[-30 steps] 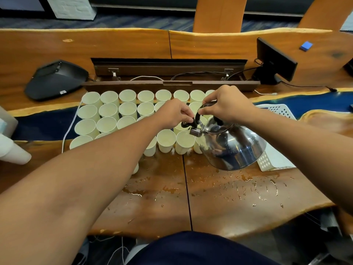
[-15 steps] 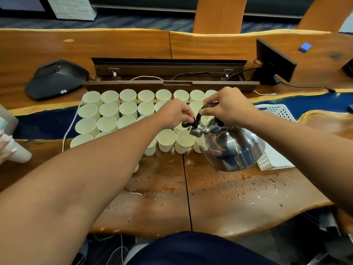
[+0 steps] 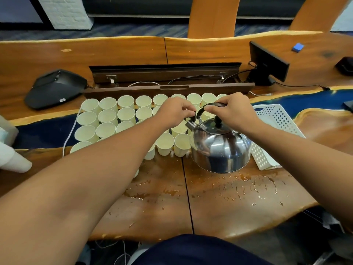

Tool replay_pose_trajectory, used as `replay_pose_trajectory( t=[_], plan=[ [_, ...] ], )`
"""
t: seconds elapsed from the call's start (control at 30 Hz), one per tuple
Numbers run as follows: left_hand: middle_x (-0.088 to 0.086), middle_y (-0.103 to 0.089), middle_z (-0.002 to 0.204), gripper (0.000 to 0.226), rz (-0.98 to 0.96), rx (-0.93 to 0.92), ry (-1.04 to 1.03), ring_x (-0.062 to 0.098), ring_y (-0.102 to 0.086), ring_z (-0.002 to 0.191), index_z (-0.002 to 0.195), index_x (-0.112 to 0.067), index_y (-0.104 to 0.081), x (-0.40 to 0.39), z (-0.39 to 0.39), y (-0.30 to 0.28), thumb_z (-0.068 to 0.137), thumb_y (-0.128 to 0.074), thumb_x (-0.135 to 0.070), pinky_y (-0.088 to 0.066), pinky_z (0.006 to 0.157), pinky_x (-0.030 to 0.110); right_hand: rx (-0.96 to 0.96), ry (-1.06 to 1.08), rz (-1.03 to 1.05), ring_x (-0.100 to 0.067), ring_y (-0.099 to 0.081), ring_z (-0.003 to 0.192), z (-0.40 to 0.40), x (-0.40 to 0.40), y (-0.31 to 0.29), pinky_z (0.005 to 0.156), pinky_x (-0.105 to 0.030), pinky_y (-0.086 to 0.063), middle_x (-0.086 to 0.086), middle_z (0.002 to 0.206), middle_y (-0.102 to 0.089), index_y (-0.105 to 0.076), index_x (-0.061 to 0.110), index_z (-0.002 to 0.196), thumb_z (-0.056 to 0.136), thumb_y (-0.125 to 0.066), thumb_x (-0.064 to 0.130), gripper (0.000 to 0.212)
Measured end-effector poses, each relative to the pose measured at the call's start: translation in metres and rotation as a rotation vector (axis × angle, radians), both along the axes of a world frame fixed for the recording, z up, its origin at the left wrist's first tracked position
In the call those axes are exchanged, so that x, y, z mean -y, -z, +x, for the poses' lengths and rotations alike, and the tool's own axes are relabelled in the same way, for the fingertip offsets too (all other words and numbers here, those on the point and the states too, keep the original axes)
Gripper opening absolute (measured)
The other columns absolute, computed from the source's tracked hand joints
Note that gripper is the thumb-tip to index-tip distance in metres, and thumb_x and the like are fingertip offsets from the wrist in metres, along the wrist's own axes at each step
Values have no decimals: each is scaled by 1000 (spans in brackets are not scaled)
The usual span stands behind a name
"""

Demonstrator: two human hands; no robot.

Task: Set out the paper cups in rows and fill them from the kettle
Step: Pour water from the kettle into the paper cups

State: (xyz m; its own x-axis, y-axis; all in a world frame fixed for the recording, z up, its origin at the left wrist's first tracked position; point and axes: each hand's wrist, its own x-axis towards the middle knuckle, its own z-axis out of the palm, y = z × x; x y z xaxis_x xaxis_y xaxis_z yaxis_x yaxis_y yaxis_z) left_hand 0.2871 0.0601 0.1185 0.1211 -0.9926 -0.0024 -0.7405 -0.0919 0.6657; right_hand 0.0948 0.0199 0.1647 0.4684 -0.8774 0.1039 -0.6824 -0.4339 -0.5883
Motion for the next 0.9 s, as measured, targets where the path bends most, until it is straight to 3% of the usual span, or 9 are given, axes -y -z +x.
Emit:
replay_pose_trajectory(
  t=[0.1,0.17,0.3,0.43,0.57,0.67,0.73,0.8,0.9],
  plan=[
    [-3,-71,103,18,-51,-23,-46,15,-60,95,107,-24,-77,4,-8,3,90,-71,-27,-46,77,29,32,39,-7,-19,-51,53,-3,0,0,50,-30,-36,-8,58,-62,-71,5,69,84,-72,47,44],
    [-4,-72,104,19,-83,-27,-86,11,-59,93,109,-24,-76,5,-16,3,92,-69,-27,-42,78,27,73,71,-10,-17,-45,51,-6,-1,0,50,-30,-34,-8,55,-57,-67,4,65,84,-72,46,47],
    [-7,-74,101,17,-133,-51,-142,8,-59,91,105,-23,-78,9,-26,-1,93,-66,-25,-42,77,25,135,110,-34,-18,-48,54,-12,-1,5,54,-36,-39,-6,57,-57,-66,12,63,85,-71,48,43],
    [-4,-76,102,16,-154,-116,-177,14,-64,100,103,-21,-79,16,-35,-7,93,-66,-23,-50,88,29,178,147,-70,-28,-55,61,-19,0,10,60,-43,-45,-11,60,-60,-68,6,67,85,-69,49,47],
    [-5,-74,106,21,-144,-184,-239,13,-62,102,106,-19,-78,24,-46,-6,97,-60,-24,-42,82,23,212,200,-65,-7,-43,49,-32,2,10,50,-23,-33,3,52,-50,-55,17,54,87,-69,46,46],
    [-7,-67,89,24,-114,-199,-201,10,-54,86,98,-17,-79,32,-51,-6,99,-56,-23,-39,72,25,210,217,-72,-1,-45,47,-43,5,6,47,-16,-31,8,48,-45,-47,26,49,88,-70,42,48],
    [-1,-68,89,26,-103,-174,-135,11,-53,85,97,-16,-79,38,-56,-10,100,-54,-22,-39,66,26,187,223,-71,-8,-49,50,-50,11,4,48,-21,-34,-1,53,-55,-60,18,54,87,-69,45,44],
    [-1,-72,107,25,-95,-173,-59,12,-59,95,109,-20,-76,47,-64,-15,100,-54,-23,-44,75,25,164,237,-82,-18,-51,55,-59,18,0,51,-28,-37,-13,62,-62,-68,5,67,85,-69,48,47],
    [-3,-66,119,34,-108,-132,79,13,-61,101,130,-28,-64,63,-87,-25,99,-54,-19,-46,85,27,182,293,-110,-25,-57,63,-76,26,-6,61,-39,-45,-17,67,-64,-70,2,72,84,-70,49,49]
  ],
)
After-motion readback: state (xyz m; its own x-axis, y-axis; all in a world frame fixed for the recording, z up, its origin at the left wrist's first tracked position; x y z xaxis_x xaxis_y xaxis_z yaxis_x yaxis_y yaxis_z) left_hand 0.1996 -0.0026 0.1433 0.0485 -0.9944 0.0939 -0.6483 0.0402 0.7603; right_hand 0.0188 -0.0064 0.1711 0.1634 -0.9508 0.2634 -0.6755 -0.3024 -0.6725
